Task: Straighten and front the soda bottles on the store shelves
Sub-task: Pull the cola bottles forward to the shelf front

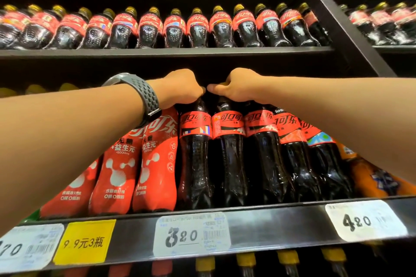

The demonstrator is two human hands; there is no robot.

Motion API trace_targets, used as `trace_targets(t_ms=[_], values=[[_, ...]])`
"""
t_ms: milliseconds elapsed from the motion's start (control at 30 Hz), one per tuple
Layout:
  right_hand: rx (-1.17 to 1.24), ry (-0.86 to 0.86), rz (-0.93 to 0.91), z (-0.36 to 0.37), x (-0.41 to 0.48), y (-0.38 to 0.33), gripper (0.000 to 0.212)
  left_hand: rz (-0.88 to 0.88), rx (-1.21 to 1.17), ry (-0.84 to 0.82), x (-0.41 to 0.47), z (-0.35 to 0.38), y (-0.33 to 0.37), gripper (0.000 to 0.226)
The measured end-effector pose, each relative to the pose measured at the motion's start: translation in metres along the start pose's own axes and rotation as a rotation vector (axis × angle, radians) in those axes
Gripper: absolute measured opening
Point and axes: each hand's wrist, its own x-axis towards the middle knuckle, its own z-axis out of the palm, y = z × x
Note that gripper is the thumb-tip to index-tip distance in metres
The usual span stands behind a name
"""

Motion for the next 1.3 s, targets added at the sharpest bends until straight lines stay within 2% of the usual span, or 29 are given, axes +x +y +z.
trace_targets(t_ms=[167,333,433,700,867,1000,1133,1300], values=[[0.011,0.03,0.029,0.002,-0.001,0.001,0.068,0.006,0.014,0.016,-0.001,0.002,0.001,0.031],[0.158,-0.008,0.023,-0.003,-0.005,0.009,0.055,0.047,-0.015,0.014,0.001,0.004,-0.005,0.034],[0.109,-0.016,-0.013,-0.003,-0.008,0.012,0.046,0.077,-0.016,0.029,0.003,0.006,-0.009,0.037],[0.046,0.012,-0.001,-0.005,-0.01,0.008,0.051,0.106,-0.008,0.04,0.006,0.012,-0.005,0.036],[0.024,-0.022,-0.004,-0.002,-0.012,0.002,0.052,0.083,-0.042,0.049,0.004,0.014,-0.008,0.031],[0.003,-0.046,-0.04,0.004,-0.011,0.001,0.038,0.063,-0.028,0.055,0.002,0.012,-0.007,0.031],[0.066,-0.017,-0.02,0.008,-0.008,0.002,0.035,0.037,0.032,0.063,0.004,0.011,-0.006,0.038],[0.153,0.004,-0.023,0.007,-0.008,0.006,0.033,0.023,0.072,0.059,0.001,0.01,-0.003,0.036]])
